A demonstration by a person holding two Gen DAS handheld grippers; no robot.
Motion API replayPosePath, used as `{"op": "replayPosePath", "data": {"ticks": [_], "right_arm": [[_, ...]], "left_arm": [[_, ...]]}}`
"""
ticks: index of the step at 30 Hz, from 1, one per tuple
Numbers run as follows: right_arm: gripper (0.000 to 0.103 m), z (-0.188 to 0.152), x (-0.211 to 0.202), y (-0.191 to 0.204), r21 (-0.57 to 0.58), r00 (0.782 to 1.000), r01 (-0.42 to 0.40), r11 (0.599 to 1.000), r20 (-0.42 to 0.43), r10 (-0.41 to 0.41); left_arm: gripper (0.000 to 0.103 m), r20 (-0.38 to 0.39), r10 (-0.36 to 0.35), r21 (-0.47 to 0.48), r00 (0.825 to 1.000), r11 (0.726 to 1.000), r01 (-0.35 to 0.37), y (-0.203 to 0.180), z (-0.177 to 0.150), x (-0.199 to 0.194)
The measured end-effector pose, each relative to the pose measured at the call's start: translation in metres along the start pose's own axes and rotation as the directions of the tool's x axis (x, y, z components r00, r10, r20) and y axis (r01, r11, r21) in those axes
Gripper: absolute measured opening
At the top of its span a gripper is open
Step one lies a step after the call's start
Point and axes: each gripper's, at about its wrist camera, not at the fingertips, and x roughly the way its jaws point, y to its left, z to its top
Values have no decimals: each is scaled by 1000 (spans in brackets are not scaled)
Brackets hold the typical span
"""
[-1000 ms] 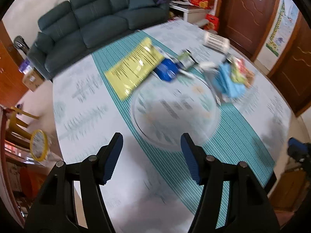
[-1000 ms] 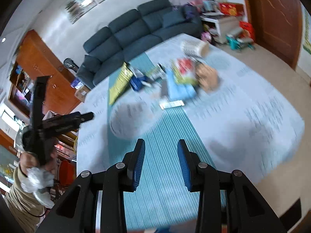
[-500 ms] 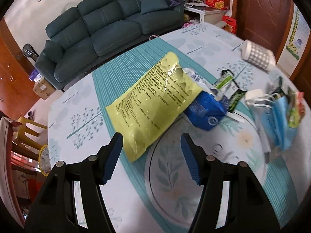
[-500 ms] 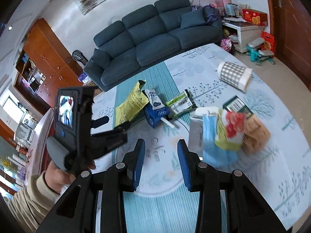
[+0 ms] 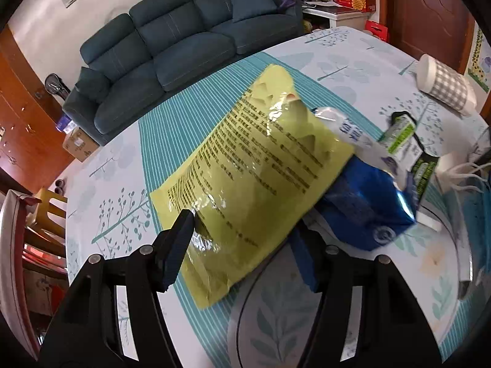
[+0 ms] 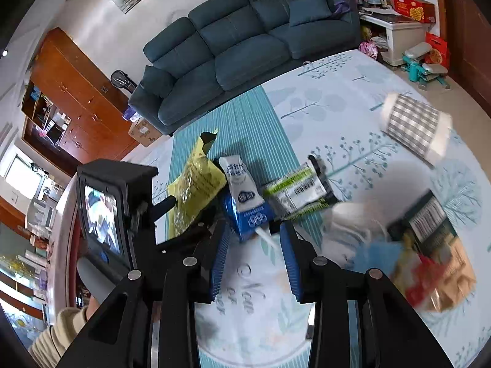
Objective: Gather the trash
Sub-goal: 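Grasp the yellow bag with the left gripper while the right grasps the blue milk carton, then carry the yellow bag and blue milk carton over the black trash bin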
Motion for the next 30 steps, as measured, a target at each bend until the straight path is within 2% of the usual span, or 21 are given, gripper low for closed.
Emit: {"op": "replayPosePath", "data": {"ticks": [2,4,7,12,22,24,28,30], "right_arm": [[35,5,10,2,-10,1000,-5,1000,-12,5],[37,10,20,4,-29,1000,-6,1000,-19,5],[46,14,36,8,-61,1000,-8,998,-27,6],[52,24,63,14,-98,999,11,995,-36,-14],[53,30,112,34,-190,994,87,978,-48,-98],[42,26,110,39,-208,996,85,974,-21,-92],[32,14,91,49,-235,996,81,969,-2,-84],[31,3,74,49,-221,998,58,974,4,-59]], "left_arm": [[57,15,-11,-17,1000,1000,11,1,3,5],[38,31,-20,-34,999,999,21,5,5,6],[23,52,-38,-52,998,998,40,12,5,1],[11,61,-95,-124,994,987,102,34,2,-9],[10,25,-185,-171,982,967,187,59,-7,-23],[10,12,-197,-180,980,964,196,60,-15,-33],[10,15,-202,-167,979,965,202,58,-27,-54],[10,19,-202,-153,979,967,203,57,-31,-66]]}}
